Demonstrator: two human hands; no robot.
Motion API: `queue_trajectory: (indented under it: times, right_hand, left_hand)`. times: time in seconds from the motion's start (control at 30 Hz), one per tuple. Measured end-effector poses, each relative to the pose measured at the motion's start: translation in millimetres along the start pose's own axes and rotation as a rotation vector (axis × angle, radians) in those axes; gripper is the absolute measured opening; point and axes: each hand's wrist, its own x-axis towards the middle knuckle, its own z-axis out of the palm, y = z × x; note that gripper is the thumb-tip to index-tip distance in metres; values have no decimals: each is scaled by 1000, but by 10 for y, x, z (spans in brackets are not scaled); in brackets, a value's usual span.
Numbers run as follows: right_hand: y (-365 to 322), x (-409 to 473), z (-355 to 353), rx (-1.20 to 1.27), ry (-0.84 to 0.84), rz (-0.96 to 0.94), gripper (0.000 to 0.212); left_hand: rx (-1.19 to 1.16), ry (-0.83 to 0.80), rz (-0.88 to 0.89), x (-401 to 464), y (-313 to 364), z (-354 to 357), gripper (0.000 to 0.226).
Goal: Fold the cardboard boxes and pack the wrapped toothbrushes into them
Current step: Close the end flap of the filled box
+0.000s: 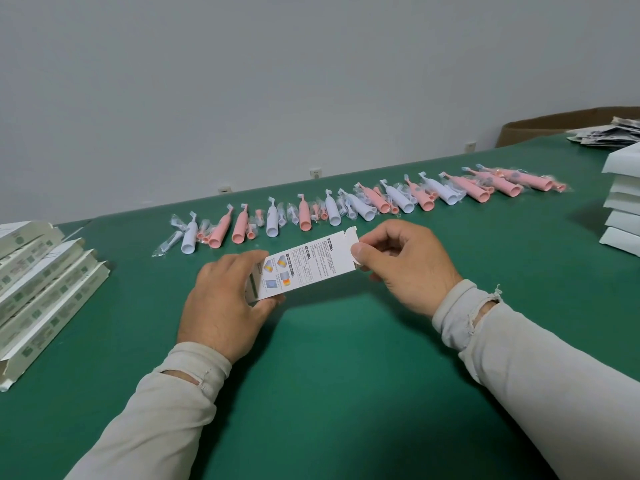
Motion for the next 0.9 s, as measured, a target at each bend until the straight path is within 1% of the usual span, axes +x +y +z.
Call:
queue_trajectory:
  times: [0.27, 0.53, 0.67, 0.8, 0.87, 0.9]
  right_hand:
    - [6, 6, -4, -36, 17, 2, 11]
    - [-11, -14, 11, -14, 18, 23, 11]
    - [-6, -23, -3, -56, -16, -5, 9]
    - [8, -53, 52, -153, 9, -110, 7]
    - [31, -49, 86, -79, 9, -59, 4]
    - [47, -41, 103, -4, 14, -15, 7]
  left_hand:
    - [20, 2, 9, -7, 26, -20, 60]
    - [24, 4, 1, -13, 49, -26, 60]
    - [20, 5, 2, -7, 66, -29, 61]
    - [24, 2, 5, -12, 85, -28, 61]
    - [14, 2, -5, -20, 114, -33, 64]
    - [5, -4, -1, -26, 135, -28, 67]
